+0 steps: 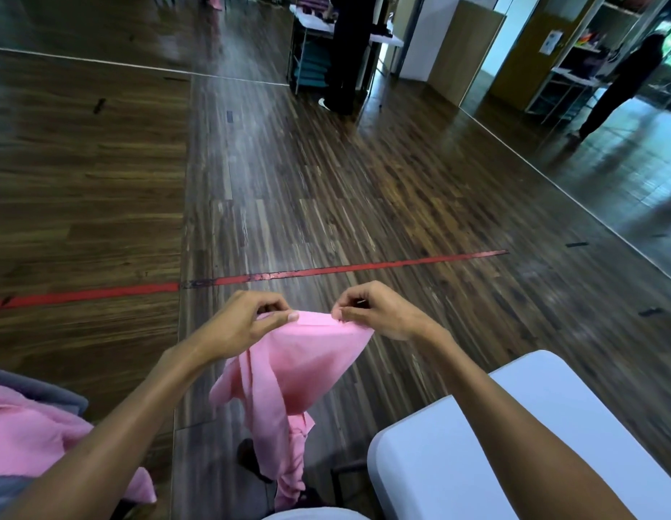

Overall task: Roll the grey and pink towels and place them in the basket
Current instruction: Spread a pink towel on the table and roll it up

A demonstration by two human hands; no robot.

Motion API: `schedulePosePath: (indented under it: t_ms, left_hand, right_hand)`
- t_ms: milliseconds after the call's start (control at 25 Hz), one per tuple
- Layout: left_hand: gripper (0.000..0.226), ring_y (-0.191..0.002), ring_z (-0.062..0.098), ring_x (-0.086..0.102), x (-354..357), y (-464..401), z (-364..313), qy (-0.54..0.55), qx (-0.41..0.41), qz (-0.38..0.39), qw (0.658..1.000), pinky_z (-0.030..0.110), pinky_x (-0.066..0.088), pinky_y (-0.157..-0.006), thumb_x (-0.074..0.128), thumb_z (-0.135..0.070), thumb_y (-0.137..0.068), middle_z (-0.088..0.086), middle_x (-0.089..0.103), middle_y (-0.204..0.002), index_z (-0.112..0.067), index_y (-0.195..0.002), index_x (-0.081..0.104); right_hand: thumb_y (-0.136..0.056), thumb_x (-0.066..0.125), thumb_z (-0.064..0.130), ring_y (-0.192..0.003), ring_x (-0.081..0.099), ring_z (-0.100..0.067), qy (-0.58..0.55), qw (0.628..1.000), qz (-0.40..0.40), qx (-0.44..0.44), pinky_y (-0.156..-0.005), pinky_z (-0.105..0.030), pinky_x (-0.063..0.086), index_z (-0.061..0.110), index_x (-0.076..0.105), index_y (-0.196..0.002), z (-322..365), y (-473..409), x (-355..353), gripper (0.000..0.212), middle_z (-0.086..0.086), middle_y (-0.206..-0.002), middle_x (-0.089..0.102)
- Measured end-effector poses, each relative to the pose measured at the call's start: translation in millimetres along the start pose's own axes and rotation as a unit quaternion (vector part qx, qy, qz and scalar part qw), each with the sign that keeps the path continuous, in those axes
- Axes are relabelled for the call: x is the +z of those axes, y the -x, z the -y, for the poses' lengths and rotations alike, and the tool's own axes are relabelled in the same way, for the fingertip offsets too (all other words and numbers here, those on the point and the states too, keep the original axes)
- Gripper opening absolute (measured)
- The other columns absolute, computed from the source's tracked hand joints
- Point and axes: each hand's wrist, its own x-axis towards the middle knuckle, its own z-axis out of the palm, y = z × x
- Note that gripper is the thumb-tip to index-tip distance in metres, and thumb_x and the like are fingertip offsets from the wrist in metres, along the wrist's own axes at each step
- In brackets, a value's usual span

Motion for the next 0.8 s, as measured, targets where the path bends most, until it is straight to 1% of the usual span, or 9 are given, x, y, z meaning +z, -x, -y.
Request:
schedulePosePath:
  t_ms: [80, 160, 280, 320, 400, 480, 560, 720, 800]
  left_hand:
    - [0.025, -0.068, 0.003, 0.06, 2, 8, 8, 0.032, -0.027, 0.019, 0.999, 0.014, 0.041, -0.062, 0.063, -0.046, -0.087, -0.009, 0.067, -0.074, -0.024, -0.08, 0.07]
    - [0.026, -0.067, 0.002, 0.058, 4, 9, 10, 0.036, -0.029, 0.015, 0.999, 0.015, 0.04, -0.061, 0.063, -0.046, -0.088, -0.008, 0.067, -0.073, -0.022, -0.079, 0.07]
    - [0.017, -0.07, 0.002, 0.06, 0, 3, 5, 0.017, -0.019, -0.01, 1.0, 0.013, 0.04, -0.064, 0.065, -0.038, -0.088, -0.013, 0.067, -0.075, -0.024, -0.08, 0.07]
    - [0.015, -0.071, 0.002, 0.061, -1, 2, 3, 0.016, -0.016, -0.014, 1.0, 0.013, 0.04, -0.064, 0.066, -0.037, -0.087, -0.013, 0.067, -0.075, -0.025, -0.08, 0.07]
    - [0.016, -0.074, 0.006, 0.063, -1, 3, 4, 0.017, -0.015, -0.009, 1.0, 0.014, 0.043, -0.064, 0.066, -0.04, -0.085, -0.01, 0.069, -0.077, -0.025, -0.081, 0.071]
    - [0.021, -0.071, 0.007, 0.063, 6, 6, 7, 0.03, -0.021, 0.019, 0.999, 0.02, 0.045, -0.064, 0.066, -0.044, -0.084, -0.006, 0.07, -0.077, -0.024, -0.082, 0.072]
    - [0.03, -0.065, 0.004, 0.056, 10, 12, 17, 0.041, -0.03, 0.04, 0.998, 0.026, 0.043, -0.062, 0.066, -0.051, -0.084, -0.001, 0.067, -0.073, -0.021, -0.08, 0.071]
    - [0.056, -0.067, 0.011, 0.058, -12, 26, 40, 0.052, -0.059, -0.007, 0.997, 0.032, 0.045, -0.064, 0.058, -0.07, -0.076, 0.005, 0.067, -0.075, -0.016, -0.084, 0.071]
    - [0.052, -0.071, 0.016, 0.064, -16, 19, 29, 0.021, -0.035, -0.025, 0.999, 0.034, 0.048, -0.066, 0.056, -0.068, -0.078, 0.001, 0.07, -0.076, -0.019, -0.085, 0.072]
  right_hand:
    - [-0.095, 0.059, 0.015, -0.075, 0.058, -0.005, 0.008, 1.0, -0.011, 0.008, -0.073, -0.026, 0.046, 0.008, 0.07, -0.092, -4, 5, -7, 0.013, -0.01, -0.088, 0.071]
    - [-0.096, 0.06, 0.019, -0.074, 0.056, -0.005, 0.002, 1.0, 0.008, 0.008, -0.071, -0.027, 0.045, 0.011, 0.069, -0.097, -3, 9, -6, 0.012, -0.005, -0.083, 0.068]
    - [-0.091, 0.066, 0.04, -0.068, 0.051, -0.01, 0.013, 0.998, 0.054, -0.003, -0.063, -0.026, 0.038, 0.027, 0.071, -0.105, 1, 8, 2, 0.02, -0.013, -0.079, 0.065]
    - [-0.089, 0.068, 0.043, -0.067, 0.05, -0.01, 0.018, 0.998, 0.065, -0.005, -0.061, -0.026, 0.037, 0.027, 0.072, -0.103, 2, 8, 3, 0.021, -0.014, -0.078, 0.065]
    - [-0.088, 0.071, 0.033, -0.062, 0.047, -0.002, 0.015, 0.998, 0.064, 0.004, -0.058, -0.017, 0.034, 0.016, 0.075, -0.095, 3, 9, 0, 0.019, 0.0, -0.066, 0.06]
    - [-0.089, 0.072, 0.027, -0.06, 0.049, 0.0, 0.027, 0.999, 0.039, -0.003, -0.057, -0.013, 0.034, 0.011, 0.073, -0.088, 0, 12, -6, 0.016, 0.009, -0.067, 0.06]
    - [-0.089, 0.07, 0.029, -0.067, 0.057, -0.002, 0.064, 0.997, -0.013, -0.028, -0.062, -0.018, 0.041, 0.014, 0.071, -0.086, -9, 18, -19, 0.015, 0.009, -0.074, 0.066]
    - [-0.089, 0.07, 0.031, -0.072, 0.063, -0.015, 0.06, 0.992, -0.114, 0.011, -0.069, -0.037, 0.049, 0.019, 0.072, -0.085, -45, 38, -52, 0.013, 0.0, -0.079, 0.07]
    - [-0.087, 0.073, 0.03, -0.062, 0.055, -0.011, 0.066, 0.993, -0.099, 0.007, -0.063, -0.032, 0.046, 0.022, 0.074, -0.097, -39, 37, -43, 0.012, 0.006, -0.071, 0.066]
